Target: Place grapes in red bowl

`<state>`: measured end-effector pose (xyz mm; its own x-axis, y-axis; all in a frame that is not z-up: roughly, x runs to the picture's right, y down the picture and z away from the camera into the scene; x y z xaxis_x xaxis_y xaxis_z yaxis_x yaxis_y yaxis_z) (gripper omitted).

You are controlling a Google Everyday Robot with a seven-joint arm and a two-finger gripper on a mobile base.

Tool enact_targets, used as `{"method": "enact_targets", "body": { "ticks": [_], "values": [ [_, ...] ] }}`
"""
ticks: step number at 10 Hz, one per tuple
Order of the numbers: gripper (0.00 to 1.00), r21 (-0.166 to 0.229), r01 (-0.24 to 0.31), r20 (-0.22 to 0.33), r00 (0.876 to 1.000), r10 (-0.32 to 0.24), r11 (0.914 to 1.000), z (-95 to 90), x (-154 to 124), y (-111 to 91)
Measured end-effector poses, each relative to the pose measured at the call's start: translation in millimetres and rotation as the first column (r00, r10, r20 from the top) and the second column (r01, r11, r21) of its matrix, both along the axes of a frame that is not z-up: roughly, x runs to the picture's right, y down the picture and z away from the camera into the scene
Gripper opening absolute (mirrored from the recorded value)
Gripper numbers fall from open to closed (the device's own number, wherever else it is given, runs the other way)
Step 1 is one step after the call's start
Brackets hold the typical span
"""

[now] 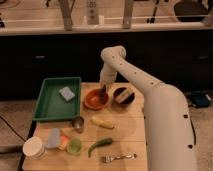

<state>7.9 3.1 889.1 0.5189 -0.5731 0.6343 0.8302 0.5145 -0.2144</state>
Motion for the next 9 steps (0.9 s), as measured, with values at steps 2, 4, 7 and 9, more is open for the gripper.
{"method": "enact_targets", "body": {
  "ticks": [2,4,7,9],
  "values": [
    [0.0,-0.001,0.001,0.004,1.0,-0.001,1.0,-0.5,-0.4,-0.1],
    [0.0,-0.005,0.002,0.007,1.0,-0.002,1.0,-0.4,-1.1,0.9],
    [0.0,-0.006,0.005,0.012,1.0,-0.005,1.0,-1.1,-2.2,0.6],
    [0.0,-0.007,0.006,0.016,1.0,-0.005,1.0,-1.6,-2.5,0.5]
  ]
}}
